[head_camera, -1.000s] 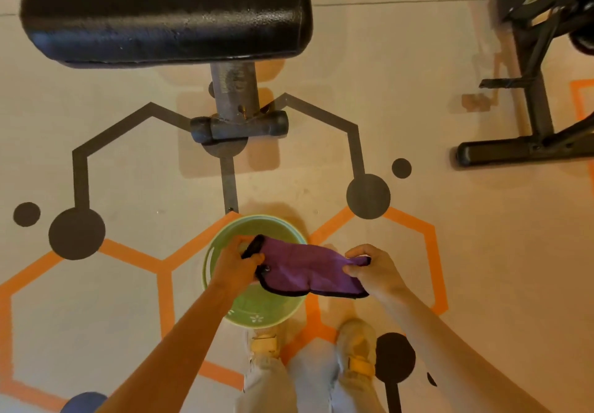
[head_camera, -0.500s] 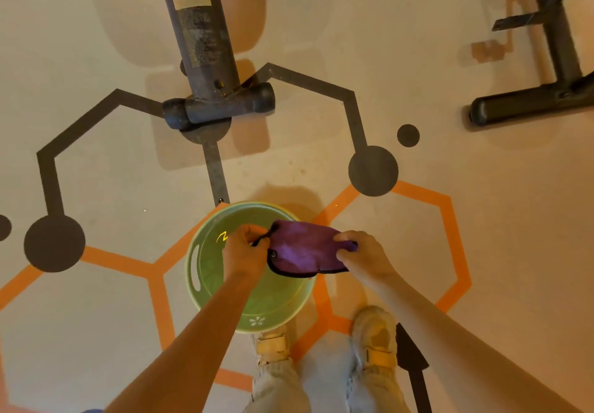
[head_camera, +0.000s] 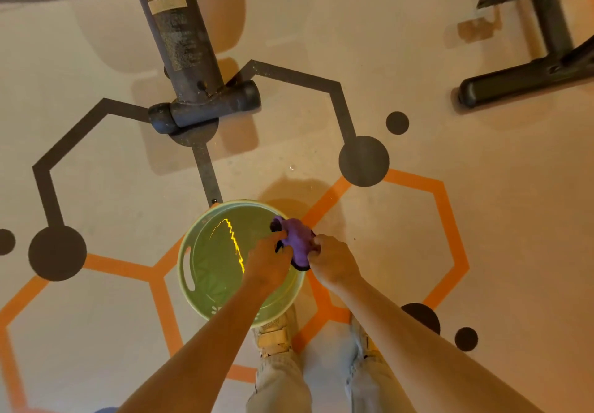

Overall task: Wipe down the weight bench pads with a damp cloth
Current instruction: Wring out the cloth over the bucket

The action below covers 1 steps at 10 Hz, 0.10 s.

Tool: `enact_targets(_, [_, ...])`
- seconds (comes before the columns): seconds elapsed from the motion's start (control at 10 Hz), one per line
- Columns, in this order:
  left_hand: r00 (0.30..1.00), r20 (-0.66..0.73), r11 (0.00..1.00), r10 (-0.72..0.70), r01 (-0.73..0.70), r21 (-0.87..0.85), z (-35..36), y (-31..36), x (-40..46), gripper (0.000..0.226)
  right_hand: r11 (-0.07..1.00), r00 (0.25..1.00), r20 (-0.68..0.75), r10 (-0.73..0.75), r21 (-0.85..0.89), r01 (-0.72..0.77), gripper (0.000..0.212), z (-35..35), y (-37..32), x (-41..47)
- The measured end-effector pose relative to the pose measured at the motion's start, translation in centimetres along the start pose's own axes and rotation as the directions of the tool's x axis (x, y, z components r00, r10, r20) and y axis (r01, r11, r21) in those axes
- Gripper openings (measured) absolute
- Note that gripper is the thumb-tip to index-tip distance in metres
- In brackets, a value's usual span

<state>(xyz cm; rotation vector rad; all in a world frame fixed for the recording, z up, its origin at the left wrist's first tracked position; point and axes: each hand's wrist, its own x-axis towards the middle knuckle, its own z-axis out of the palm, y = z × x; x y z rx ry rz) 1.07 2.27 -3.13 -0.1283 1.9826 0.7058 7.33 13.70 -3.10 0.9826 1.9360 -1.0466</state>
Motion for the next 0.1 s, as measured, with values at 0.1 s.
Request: enact_targets(0.1, [1.0, 0.013, 1.0, 0.001, -0.001, -0.007, 0.53, -0.3, -0.24, 0.043, 0.999, 1.0, -0.011, -0.023, 0.04, 0.023, 0.019, -0.9, 0.2, -1.51])
